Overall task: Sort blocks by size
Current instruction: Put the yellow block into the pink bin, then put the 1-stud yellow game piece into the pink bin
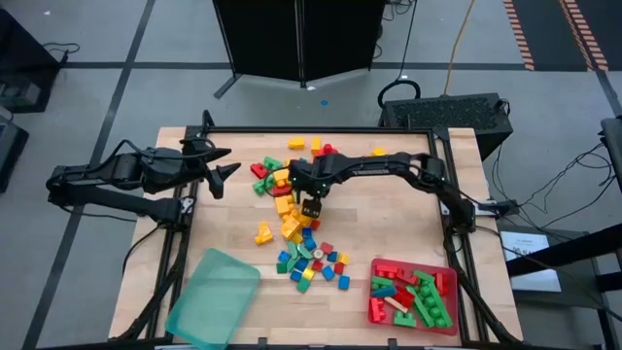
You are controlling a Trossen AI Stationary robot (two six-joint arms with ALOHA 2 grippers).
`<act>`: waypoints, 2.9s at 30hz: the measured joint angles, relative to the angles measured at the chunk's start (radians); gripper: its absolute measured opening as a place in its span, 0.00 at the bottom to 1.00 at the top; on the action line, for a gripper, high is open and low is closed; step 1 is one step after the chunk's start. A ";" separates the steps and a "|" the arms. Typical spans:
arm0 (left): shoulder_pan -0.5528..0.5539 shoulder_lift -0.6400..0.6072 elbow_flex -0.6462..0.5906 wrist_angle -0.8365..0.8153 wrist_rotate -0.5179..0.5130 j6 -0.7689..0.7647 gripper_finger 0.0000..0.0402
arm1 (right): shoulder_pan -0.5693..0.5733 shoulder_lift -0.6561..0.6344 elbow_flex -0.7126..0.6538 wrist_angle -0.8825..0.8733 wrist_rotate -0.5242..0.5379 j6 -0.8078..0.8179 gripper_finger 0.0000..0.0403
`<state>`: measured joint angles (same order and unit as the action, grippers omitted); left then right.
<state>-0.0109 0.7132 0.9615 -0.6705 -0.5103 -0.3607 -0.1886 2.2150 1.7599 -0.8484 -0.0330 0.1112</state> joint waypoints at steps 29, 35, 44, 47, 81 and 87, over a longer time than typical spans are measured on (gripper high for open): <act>0.000 0.000 0.000 -0.005 -0.003 0.000 0.64 | 0.003 0.019 -0.004 -0.028 0.001 0.004 0.28; 0.000 0.000 0.000 -0.005 -0.002 0.000 0.64 | 0.020 -0.144 -0.002 -0.165 0.002 0.068 0.28; 0.000 0.000 0.000 -0.005 0.000 0.000 0.64 | 0.257 -0.468 0.000 -0.505 0.028 0.406 0.28; 0.000 0.000 0.000 -0.005 0.000 0.000 0.64 | 0.387 -0.534 0.000 -0.624 0.060 0.621 0.28; 0.000 0.000 0.000 -0.005 0.035 0.001 0.64 | 0.789 -0.597 -0.486 -0.193 -0.173 1.288 0.73; 0.000 0.000 0.000 -0.005 0.035 0.001 0.64 | 0.648 -0.675 -0.335 -0.427 0.068 1.196 0.69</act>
<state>-0.0106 0.7130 0.9615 -0.6750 -0.4751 -0.3600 0.4597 1.5398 1.4245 -1.2751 0.0352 1.3069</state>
